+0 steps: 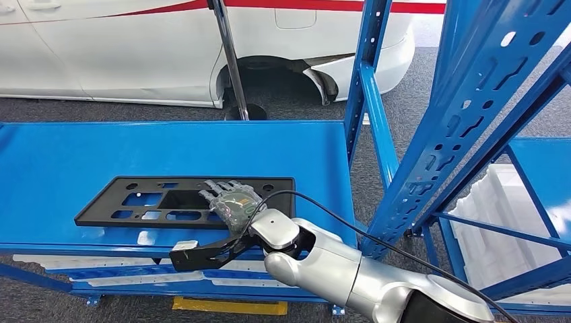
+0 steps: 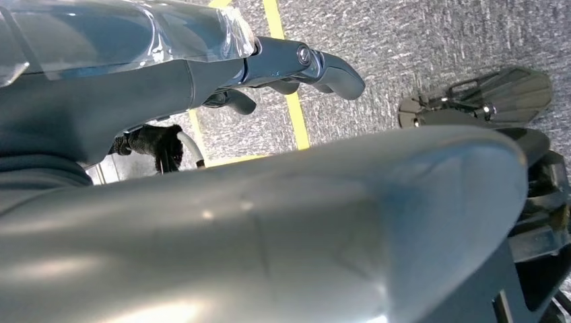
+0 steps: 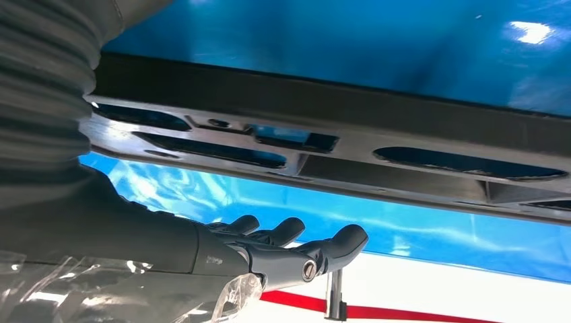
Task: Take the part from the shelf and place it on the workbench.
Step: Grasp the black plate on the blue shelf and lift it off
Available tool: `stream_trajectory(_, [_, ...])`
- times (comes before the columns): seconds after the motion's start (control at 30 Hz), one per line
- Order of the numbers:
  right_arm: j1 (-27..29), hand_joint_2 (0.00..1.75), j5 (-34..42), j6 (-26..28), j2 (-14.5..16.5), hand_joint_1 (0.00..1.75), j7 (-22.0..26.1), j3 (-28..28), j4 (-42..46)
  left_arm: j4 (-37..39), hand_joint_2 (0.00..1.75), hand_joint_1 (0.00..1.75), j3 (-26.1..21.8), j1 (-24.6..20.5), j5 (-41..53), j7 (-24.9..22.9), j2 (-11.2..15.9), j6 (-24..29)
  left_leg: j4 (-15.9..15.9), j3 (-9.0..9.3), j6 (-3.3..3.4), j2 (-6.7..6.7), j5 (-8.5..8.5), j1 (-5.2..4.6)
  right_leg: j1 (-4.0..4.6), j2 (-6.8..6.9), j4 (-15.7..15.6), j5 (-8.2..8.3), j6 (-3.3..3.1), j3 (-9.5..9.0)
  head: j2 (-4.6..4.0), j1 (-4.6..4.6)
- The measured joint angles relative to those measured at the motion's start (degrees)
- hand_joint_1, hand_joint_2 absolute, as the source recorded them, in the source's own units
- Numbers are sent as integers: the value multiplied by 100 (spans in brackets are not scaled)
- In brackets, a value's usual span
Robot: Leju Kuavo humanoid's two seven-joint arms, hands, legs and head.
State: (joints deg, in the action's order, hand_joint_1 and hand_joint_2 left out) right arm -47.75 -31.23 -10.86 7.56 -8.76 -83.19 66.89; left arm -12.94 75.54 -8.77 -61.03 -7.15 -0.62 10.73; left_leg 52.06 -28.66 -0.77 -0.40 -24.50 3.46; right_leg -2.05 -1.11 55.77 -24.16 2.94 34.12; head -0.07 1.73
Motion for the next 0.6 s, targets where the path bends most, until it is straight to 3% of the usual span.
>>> stream_trajectory(0.1, [0,175,0,0,-1,0,0,0,-6,0,0,0,2,4,31,10,-1,0,-12,-2,-187,0,-10,15,15,6,5,-3,-10,0,0,-1])
stream_trajectory(0.17, [0,175,0,0,0,0,0,0,-8,0,0,0,2,6,38,11,-1,0,-10,-6,-234,-1,-14,9,17,9,4,2,-16,-2,0,-2])
stream_trajectory(0.6, [12,175,11,-14,79,0,90,-10,-13,0,0,0,2,10,32,11,-1,-5,39,-33,-215,-4,-23,-36,-21,13,-39,33,12,-24,0,-2])
